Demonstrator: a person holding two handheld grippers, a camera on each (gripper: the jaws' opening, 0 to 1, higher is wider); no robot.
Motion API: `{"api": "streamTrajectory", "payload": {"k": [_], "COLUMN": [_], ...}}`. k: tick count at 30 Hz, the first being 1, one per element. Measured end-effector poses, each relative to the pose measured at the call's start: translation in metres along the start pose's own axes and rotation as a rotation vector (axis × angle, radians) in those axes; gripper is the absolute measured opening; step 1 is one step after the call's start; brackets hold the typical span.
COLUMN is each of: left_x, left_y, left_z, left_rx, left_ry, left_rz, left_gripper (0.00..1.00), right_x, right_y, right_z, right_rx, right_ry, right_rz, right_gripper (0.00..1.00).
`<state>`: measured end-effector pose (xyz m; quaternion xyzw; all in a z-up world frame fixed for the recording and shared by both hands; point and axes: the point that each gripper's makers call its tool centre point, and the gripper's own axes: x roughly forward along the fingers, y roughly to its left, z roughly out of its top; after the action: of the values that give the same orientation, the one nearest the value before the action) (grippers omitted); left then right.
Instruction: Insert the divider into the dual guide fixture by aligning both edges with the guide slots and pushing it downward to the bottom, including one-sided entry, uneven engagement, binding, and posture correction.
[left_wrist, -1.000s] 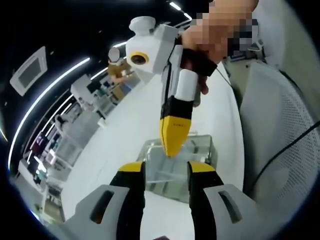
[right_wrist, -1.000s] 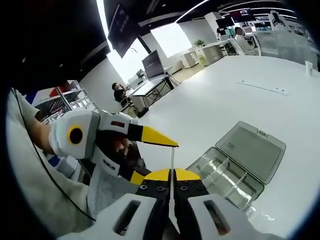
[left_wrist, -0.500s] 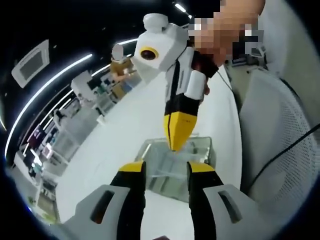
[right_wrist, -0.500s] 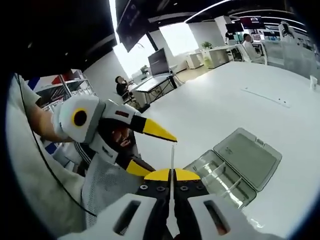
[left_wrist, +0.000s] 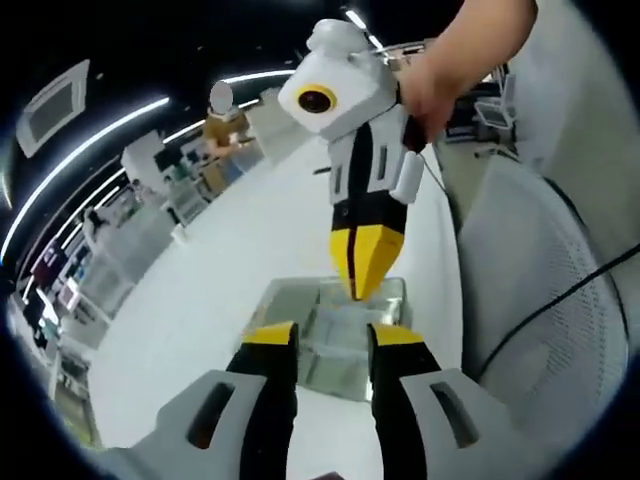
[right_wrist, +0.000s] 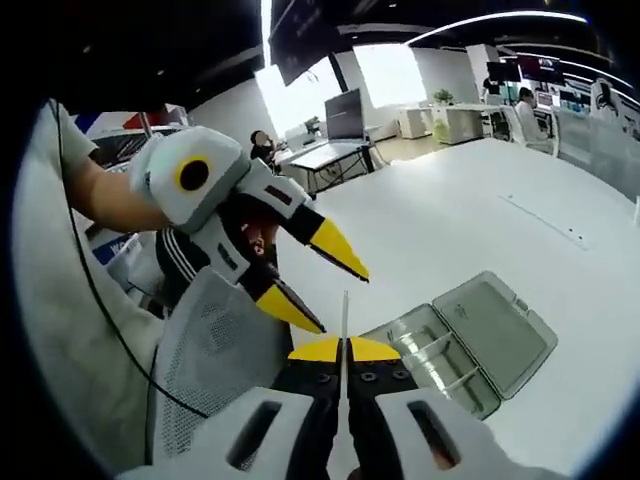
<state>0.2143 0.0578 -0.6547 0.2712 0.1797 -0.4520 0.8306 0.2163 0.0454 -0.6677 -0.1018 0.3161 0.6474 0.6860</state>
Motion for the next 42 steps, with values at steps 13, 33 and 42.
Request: {"api": "streamTrajectory", "payload": {"k": [13,33,42], "left_x": [0.0,0.003,0.001], "left_y": [-0.009,-0.018,-0.02], "left_z": [0.003,0.005,0.008], "left_rx": [-0.03,-0.065,-0.077], "left_ry": [0.028,0.069,0.076], "left_rz": [-0.147,-0.274,-0.31], "left_gripper": [0.15,0.03,0.01], "right_x": [-0.001,-0.003,-0.003], "right_y": [0.01,0.016,0.016], "right_z": [0.001,-0.003,-0.003], "right_rx": [-0.12,-0.225,-0.263], "right_ry": [-0.006,0.011,0.016], "right_rz": [0.031,0.056,0.064], "right_gripper": [0.0,0.0,0.0]}}
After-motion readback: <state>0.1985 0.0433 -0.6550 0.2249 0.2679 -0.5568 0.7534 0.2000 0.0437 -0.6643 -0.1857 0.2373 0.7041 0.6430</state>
